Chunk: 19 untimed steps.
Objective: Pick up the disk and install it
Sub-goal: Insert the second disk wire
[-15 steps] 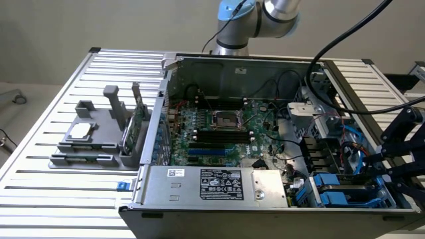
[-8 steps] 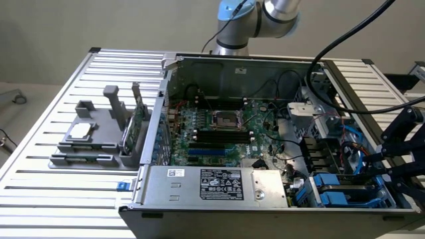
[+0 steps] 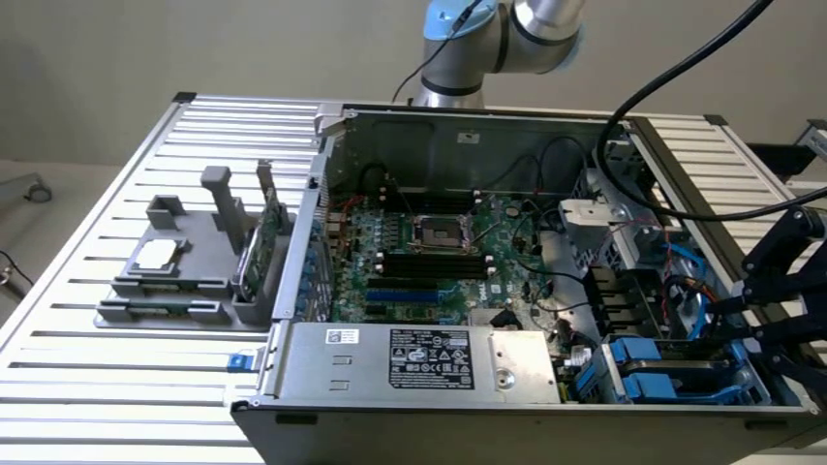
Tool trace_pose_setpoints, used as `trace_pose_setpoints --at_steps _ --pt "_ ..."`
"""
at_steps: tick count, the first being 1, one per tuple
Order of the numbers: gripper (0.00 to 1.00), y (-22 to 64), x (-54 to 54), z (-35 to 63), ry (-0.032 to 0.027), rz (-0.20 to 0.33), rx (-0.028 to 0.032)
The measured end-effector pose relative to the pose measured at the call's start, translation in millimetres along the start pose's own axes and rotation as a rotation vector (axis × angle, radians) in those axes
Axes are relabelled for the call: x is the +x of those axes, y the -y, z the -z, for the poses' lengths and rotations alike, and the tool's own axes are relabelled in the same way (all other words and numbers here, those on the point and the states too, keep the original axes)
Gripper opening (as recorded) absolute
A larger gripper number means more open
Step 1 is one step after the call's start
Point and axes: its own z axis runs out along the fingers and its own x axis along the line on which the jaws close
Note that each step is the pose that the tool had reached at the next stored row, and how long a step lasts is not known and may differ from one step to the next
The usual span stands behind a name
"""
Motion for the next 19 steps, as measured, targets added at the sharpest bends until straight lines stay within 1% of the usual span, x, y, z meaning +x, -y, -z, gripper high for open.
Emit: trace_pose_setpoints --at_steps 6,19 --pt "0.30 0.0 -0.4 0.1 -0.0057 0.001 -0.0002" --pt "0.30 0.0 -1.0 0.4 -0.0112 0.003 -0.0017"
